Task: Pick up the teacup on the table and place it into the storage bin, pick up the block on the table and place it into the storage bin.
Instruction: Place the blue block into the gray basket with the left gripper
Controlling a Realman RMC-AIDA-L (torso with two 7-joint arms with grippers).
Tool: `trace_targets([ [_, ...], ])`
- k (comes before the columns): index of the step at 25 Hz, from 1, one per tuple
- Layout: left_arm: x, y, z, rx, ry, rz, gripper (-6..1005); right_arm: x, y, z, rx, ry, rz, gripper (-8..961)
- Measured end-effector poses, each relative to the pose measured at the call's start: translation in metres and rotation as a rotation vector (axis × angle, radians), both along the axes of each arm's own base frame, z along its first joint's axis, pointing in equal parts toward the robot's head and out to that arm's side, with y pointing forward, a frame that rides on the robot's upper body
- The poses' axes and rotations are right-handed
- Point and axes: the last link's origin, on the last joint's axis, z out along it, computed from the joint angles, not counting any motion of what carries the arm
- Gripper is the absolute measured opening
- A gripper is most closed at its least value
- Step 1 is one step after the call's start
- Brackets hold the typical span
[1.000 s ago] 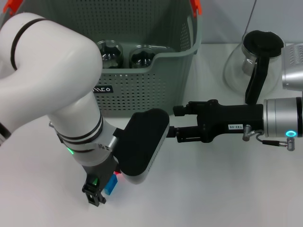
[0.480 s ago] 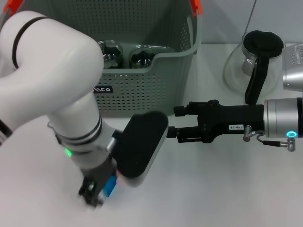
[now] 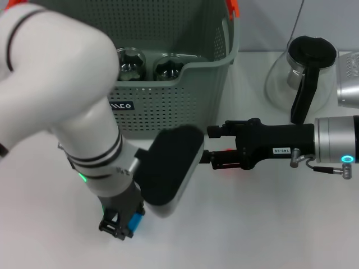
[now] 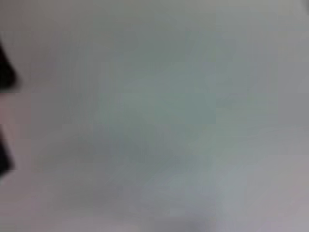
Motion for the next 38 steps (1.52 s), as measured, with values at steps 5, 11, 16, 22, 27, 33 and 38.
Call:
trace_targets([
  [5, 0.007, 0.001, 0.01, 0.003, -0.027, 0.012, 402, 0.001, 0.0, 0.002, 0.0, -0.003, -0.002, 803],
  [11, 0.006, 0.0, 0.011, 0.004, -0.022, 0.017, 402, 0.0, 0.001, 0.002, 0.001, -0.003, 0.002, 802],
  [16, 0.005, 0.0, 0.011, 0.0, -0.019, 0.023, 402, 0.0, 0.002, 0.002, 0.001, -0.003, 0.003, 803],
  [22, 0.005, 0.0, 0.011, 0.002, -0.017, 0.024, 402, 0.0, 0.001, 0.002, 0.001, -0.003, 0.0, 804],
  [27, 0.008, 0.0, 0.012, 0.003, -0.041, 0.038, 401, 0.001, 0.001, 0.001, 0.002, -0.003, -0.003, 803],
  [33, 0.013, 0.0, 0.022, 0.017, -0.205, 0.164, 401, 0.004, -0.001, 0.002, 0.0, -0.005, -0.011, 803],
  [38, 0.019, 0.011, 0.061, 0.081, -0.607, 0.375, 401, 0.006, 0.0, 0.005, 0.003, -0.012, -0.009, 803],
])
